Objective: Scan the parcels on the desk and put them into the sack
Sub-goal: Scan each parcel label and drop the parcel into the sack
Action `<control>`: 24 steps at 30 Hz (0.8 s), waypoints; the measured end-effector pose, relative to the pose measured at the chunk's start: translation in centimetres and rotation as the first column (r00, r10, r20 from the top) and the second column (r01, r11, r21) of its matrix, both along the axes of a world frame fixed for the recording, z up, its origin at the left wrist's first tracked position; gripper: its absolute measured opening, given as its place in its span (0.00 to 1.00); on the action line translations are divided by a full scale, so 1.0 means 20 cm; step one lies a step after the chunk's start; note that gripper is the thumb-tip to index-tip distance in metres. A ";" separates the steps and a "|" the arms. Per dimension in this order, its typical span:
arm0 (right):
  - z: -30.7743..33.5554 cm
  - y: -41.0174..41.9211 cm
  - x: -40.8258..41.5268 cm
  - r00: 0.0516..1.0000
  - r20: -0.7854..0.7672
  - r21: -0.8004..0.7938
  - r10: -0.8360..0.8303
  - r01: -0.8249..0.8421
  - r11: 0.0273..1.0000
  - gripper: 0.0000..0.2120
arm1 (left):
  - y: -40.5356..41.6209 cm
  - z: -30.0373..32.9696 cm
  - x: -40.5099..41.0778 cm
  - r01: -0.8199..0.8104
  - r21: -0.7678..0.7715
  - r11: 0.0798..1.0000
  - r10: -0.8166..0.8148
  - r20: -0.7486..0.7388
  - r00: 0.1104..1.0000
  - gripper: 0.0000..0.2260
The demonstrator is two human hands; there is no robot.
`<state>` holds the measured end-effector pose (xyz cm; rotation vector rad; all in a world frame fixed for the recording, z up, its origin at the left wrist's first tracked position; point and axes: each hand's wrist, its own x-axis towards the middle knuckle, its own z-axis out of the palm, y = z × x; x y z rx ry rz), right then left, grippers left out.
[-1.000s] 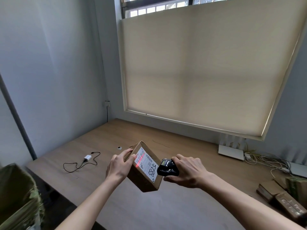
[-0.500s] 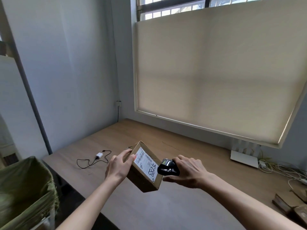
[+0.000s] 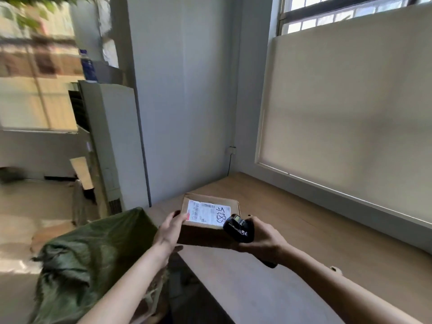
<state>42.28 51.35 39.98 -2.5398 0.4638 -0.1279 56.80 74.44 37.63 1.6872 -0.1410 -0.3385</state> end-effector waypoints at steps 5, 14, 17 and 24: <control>-0.07 0.44 0.43 0.988 0.142 0.193 0.061 -0.089 0.977 0.30 | 0.56 -0.08 0.27 -0.099 -0.001 0.995 0.099 -0.049 0.994 0.37; -0.19 1.04 1.00 0.954 0.149 0.215 0.261 -0.289 0.933 0.32 | 1.25 -0.16 0.51 -0.305 -0.056 0.951 0.298 -0.107 0.949 0.21; -0.27 1.20 1.24 0.932 0.097 0.182 0.348 -0.361 0.915 0.37 | 1.40 -0.24 0.65 -0.381 -0.072 0.922 0.372 -0.112 0.921 0.22; -0.66 1.41 1.83 0.899 -0.050 0.182 0.435 -0.420 0.889 0.49 | 1.55 -0.57 1.09 -0.497 -0.031 0.867 0.481 -0.202 0.853 0.25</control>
